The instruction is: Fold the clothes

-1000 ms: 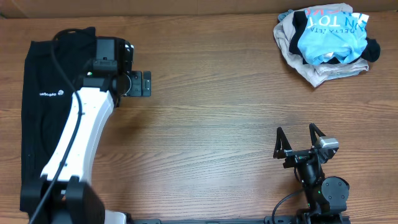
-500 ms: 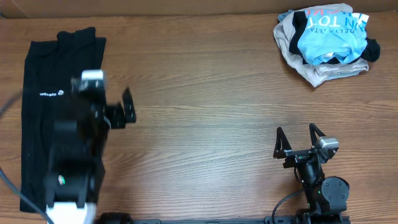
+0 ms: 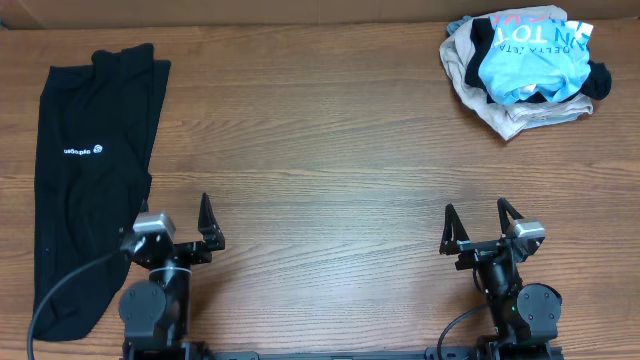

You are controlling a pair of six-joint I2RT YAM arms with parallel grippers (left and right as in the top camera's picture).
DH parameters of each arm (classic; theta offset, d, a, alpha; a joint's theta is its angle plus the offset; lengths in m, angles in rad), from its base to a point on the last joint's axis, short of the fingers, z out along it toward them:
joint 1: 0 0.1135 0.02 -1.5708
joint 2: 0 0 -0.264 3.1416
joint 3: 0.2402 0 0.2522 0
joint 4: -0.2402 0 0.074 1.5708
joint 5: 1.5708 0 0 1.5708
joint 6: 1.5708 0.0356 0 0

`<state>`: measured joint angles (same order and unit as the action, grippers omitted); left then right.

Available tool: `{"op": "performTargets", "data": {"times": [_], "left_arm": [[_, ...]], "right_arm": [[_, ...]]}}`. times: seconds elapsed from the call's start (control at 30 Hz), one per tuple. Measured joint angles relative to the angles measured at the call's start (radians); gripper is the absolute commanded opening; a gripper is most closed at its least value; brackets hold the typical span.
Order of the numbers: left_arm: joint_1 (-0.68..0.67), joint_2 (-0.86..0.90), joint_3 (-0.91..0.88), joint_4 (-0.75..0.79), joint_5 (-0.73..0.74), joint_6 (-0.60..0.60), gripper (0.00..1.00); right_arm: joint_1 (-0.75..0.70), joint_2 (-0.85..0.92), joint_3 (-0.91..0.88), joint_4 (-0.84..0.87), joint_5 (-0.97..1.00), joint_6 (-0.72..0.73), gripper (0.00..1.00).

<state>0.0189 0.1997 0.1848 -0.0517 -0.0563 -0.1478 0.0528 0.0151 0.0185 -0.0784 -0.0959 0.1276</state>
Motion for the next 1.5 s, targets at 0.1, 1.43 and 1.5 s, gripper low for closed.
{"op": "performTargets", "data": {"times": [0.1,1.43,1.5], "left_arm": [[0.014,-0.066,-0.063,0.044,0.000,-0.008,1.00],[0.017,-0.185,-0.176,-0.023,0.000,-0.006,1.00],[0.017,-0.185,-0.176,-0.023,0.000,-0.007,1.00]], "right_arm": [[0.000,0.000,0.000,-0.001,-0.001,0.000,1.00],[0.000,0.000,0.000,-0.001,-0.001,0.000,1.00],[0.000,0.000,0.000,0.000,-0.001,0.000,1.00]]}}
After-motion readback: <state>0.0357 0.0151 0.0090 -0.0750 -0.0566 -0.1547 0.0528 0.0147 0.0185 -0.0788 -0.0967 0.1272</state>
